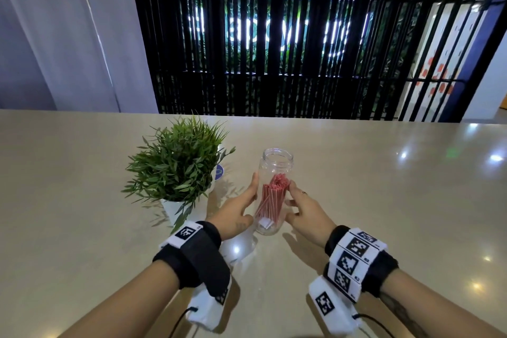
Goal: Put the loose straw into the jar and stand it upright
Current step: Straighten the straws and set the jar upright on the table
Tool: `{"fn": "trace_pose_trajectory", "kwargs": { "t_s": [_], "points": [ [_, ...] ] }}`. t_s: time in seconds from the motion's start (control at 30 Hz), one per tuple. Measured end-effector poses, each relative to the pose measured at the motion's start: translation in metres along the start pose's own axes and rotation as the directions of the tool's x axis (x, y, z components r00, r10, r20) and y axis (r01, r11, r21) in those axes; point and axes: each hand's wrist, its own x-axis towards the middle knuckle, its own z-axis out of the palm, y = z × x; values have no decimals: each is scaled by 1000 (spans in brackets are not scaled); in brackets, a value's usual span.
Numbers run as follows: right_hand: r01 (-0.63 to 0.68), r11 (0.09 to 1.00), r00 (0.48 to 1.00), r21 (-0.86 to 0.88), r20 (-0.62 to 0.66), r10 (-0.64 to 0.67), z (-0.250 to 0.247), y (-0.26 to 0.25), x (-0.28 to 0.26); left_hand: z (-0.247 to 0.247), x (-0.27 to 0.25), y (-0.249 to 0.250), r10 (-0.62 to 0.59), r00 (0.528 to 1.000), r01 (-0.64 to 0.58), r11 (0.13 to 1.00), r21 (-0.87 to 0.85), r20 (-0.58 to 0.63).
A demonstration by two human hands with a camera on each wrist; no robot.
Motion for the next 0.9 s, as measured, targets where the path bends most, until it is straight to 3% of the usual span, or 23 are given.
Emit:
{"fn": "trace_pose_trajectory", "kwargs": {
  "t_s": [0.2, 0.33, 0.57, 0.73, 0.9],
  "points": [
    [-17, 998, 999, 55, 34, 15, 5, 4, 8, 7, 11, -13, -58, 998, 59, 997, -41, 11],
    [24, 1000, 999, -14, 41, -24, 10, 9, 9, 8, 10, -22, -70, 998, 70, 997, -33, 2],
    [63, 998, 998, -13, 24, -63, 15, 12, 10, 10, 8, -22, -27, 999, 26, 998, -57, -24],
    [-5, 999, 999, -31, 32, 6, 12, 8, 8, 13, 6, -14, -64, 996, 59, 994, -87, -60],
    [-124, 992, 992, -22, -1, 124, 6, 10, 3, 14, 2, -13, -103, 982, 116, 991, 70, -161]
  ]
}}
